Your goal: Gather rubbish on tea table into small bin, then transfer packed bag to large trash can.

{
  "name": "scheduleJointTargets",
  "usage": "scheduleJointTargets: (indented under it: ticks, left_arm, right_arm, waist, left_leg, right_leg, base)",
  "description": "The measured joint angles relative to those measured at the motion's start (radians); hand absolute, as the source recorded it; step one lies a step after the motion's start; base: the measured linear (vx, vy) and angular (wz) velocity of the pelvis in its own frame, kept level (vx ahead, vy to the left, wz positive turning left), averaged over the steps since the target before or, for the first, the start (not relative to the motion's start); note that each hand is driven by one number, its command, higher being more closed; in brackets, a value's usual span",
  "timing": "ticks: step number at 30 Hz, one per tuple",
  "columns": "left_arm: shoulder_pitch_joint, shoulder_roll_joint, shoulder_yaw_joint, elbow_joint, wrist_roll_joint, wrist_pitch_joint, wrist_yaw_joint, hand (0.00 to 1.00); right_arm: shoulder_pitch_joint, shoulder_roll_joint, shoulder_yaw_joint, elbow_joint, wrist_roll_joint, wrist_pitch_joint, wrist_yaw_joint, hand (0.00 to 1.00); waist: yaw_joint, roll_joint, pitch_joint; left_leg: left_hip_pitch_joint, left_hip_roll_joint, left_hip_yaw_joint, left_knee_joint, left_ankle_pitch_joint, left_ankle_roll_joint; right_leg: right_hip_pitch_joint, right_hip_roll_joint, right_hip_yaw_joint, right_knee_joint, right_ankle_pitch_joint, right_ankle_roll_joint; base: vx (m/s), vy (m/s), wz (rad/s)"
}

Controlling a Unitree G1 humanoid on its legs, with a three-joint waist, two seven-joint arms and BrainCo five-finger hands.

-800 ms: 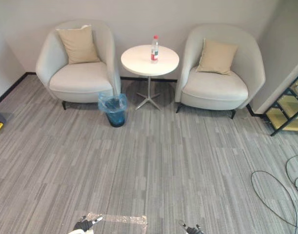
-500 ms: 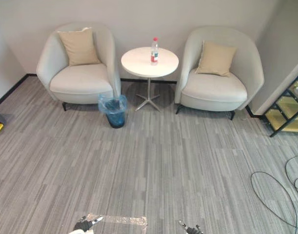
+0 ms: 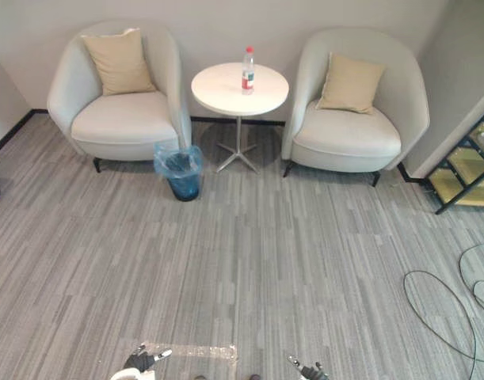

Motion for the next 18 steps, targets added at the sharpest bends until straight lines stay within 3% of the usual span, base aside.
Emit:
scheduleJointTargets:
  ticks: [7,11,13,15,16,18]
  left_arm:
    - [-0.007,0.004,-0.034,-0.004,-0.001,0.002,-0.014,0.0]
    - [-0.008,0.006,-0.039,-0.021,-0.002,0.003,-0.017,0.0]
    - [-0.008,0.011,-0.038,-0.035,-0.001,0.005,-0.019,0.0]
    - [-0.014,0.021,-0.027,-0.081,-0.002,0.009,-0.021,0.0]
    - [-0.012,0.001,-0.007,-0.108,-0.002,0.008,-0.021,0.0]
    - [-0.009,-0.006,0.009,-0.128,-0.003,0.006,-0.022,0.0]
  right_arm:
    - [-0.013,-0.009,0.024,-0.011,0.001,0.0,0.0,0.0]
    - [-0.019,-0.01,0.024,-0.014,0.003,-0.002,0.002,0.0]
    - [-0.019,-0.006,0.026,-0.018,0.004,-0.002,0.004,0.0]
    - [-0.013,0.007,0.03,-0.036,0.004,-0.001,0.007,0.0]
    - [0.002,0.0,0.043,-0.069,0.005,-0.002,0.007,0.0]
    - [0.008,-0.006,0.06,-0.093,0.005,-0.002,0.006,0.0]
  waist:
    - [0.0,0.011,0.008]
    - [0.0,0.012,0.028]
    - [0.0,0.003,0.031]
    - [0.003,-0.023,0.046]
    - [0.021,-0.007,0.055]
    - [0.029,0.0,0.061]
  left_leg:
    - [-0.051,0.004,0.0,0.061,-0.032,-0.004]
    - [-0.085,0.02,-0.004,0.178,-0.106,-0.017]
    - [-0.124,0.027,-0.001,0.282,-0.142,-0.036]
    - [-0.244,0.026,0.018,0.537,-0.148,-0.045]
    - [-0.322,0.057,0.048,0.739,-0.14,-0.052]
    - [-0.394,0.092,0.076,0.902,-0.131,-0.046]
  right_leg:
    - [-0.034,0.001,-0.003,0.026,-0.013,-0.007]
    - [-0.051,0.004,-0.009,0.128,-0.089,-0.022]
    - [-0.077,0.001,-0.011,0.18,-0.134,-0.033]
    - [-0.083,-0.014,-0.011,0.219,-0.164,-0.042]
    - [-0.063,-0.004,-0.005,0.23,-0.182,-0.059]
    - [-0.025,0.001,0.006,0.23,-0.203,-0.08]
  base:
    - [-0.01,-0.014,0.0]
    - [0.03,-0.054,0.04]
    - [0.05,-0.058,0.14]
    - [0.06,-0.106,0.04]
    - [0.13,-0.12,-0.15]
    - [0.18,-0.026,-0.21]
